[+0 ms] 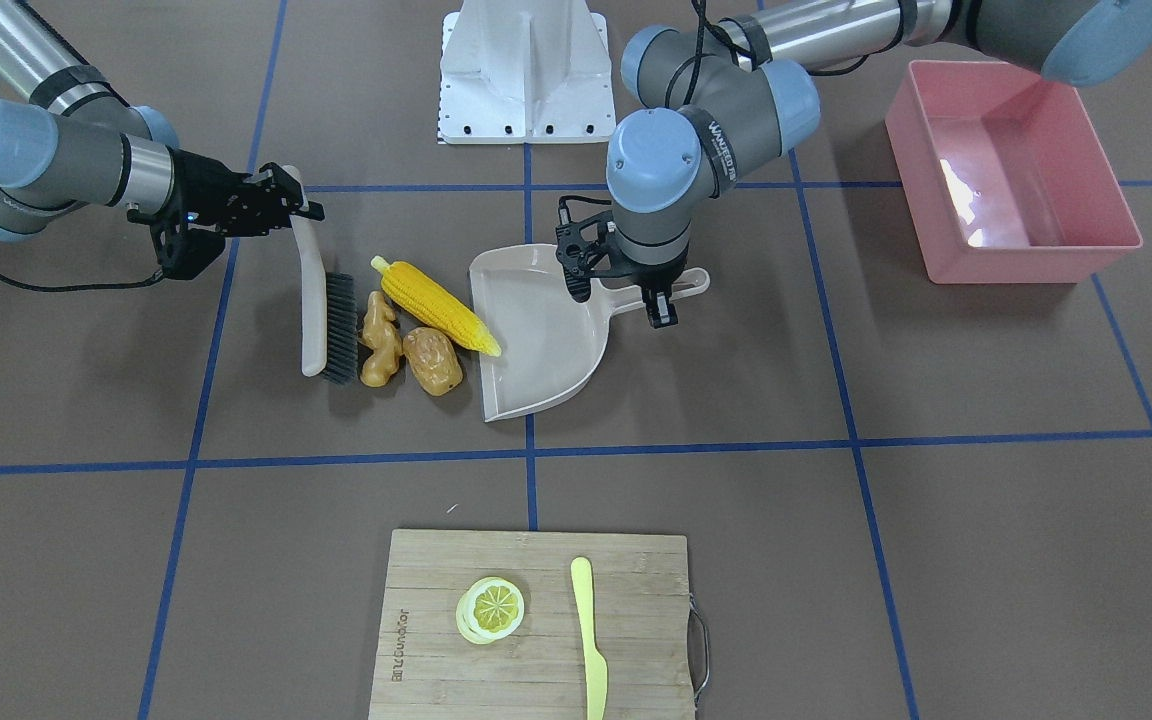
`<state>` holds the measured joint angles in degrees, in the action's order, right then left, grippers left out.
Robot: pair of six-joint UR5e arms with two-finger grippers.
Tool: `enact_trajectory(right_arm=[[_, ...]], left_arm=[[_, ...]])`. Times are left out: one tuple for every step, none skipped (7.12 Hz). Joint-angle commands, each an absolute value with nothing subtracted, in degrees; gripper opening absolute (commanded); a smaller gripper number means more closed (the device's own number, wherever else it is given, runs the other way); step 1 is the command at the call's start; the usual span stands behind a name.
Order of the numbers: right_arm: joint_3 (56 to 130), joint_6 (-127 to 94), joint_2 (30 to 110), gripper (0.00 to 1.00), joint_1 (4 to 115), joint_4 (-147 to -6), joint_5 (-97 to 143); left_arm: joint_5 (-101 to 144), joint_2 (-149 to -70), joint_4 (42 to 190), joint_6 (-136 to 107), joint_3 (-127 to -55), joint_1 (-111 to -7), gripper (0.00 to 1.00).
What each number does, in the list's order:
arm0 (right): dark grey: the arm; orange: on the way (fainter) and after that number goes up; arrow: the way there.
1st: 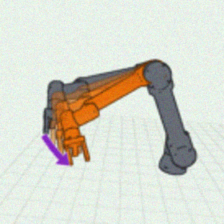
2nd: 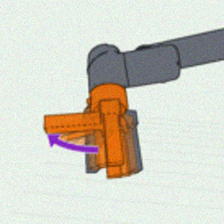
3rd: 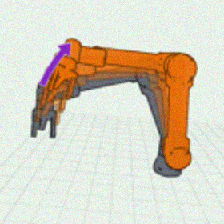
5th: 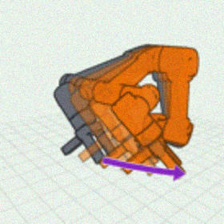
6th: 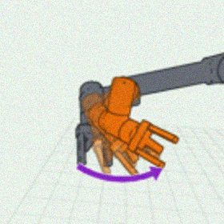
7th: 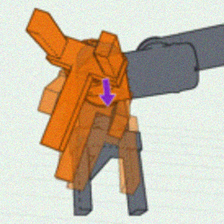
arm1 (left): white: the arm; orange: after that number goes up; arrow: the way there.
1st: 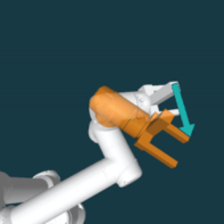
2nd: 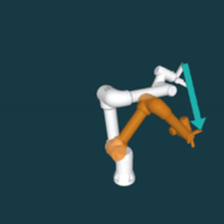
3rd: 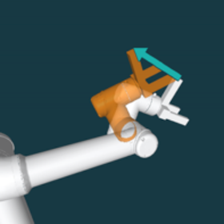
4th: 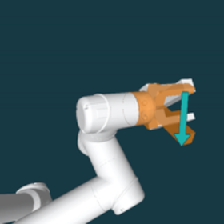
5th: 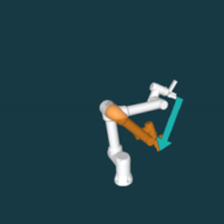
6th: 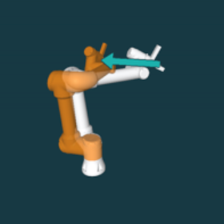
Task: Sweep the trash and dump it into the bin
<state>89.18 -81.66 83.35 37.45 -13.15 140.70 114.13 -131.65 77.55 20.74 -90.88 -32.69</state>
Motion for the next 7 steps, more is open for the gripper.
enact_trajectory(right_arm=[[89.12, -81.74, 82.09, 0.0, 34.91, -14.15, 136.6], [89.12, -82.43, 81.74, 0.0, 33.33, -14.15, 135.02], [89.12, -82.96, 80.61, 0.0, 32.27, -14.32, 134.83], [89.47, -83.58, 78.94, 0.0, 31.91, -16.5, 134.3], [89.39, -85.76, 76.92, 0.0, 30.86, -16.96, 133.51], [89.21, -86.83, 75.43, 0.0, 29.89, -17.66, 132.9], [89.3, -86.84, 73.5, 0.0, 29.19, -20.36, 131.93]], left_arm=[[114.08, -131.57, 77.87, 20.74, -90.88, -32.7, 0.0], [114.08, -131.57, 77.87, 20.74, -90.88, -32.7, 0.0], [114.08, -131.49, 77.87, 20.74, -90.88, -32.7, 0.0], [114.08, -131.31, 77.96, 20.74, -90.88, -32.7, 0.0], [114.08, -131.31, 78.22, 20.74, -90.79, -32.7, 0.0], [114.08, -131.31, 78.22, 20.74, -90.79, -32.7, 0.0], [114.08, -131.31, 78.22, 20.74, -90.79, -32.7, 0.0]])
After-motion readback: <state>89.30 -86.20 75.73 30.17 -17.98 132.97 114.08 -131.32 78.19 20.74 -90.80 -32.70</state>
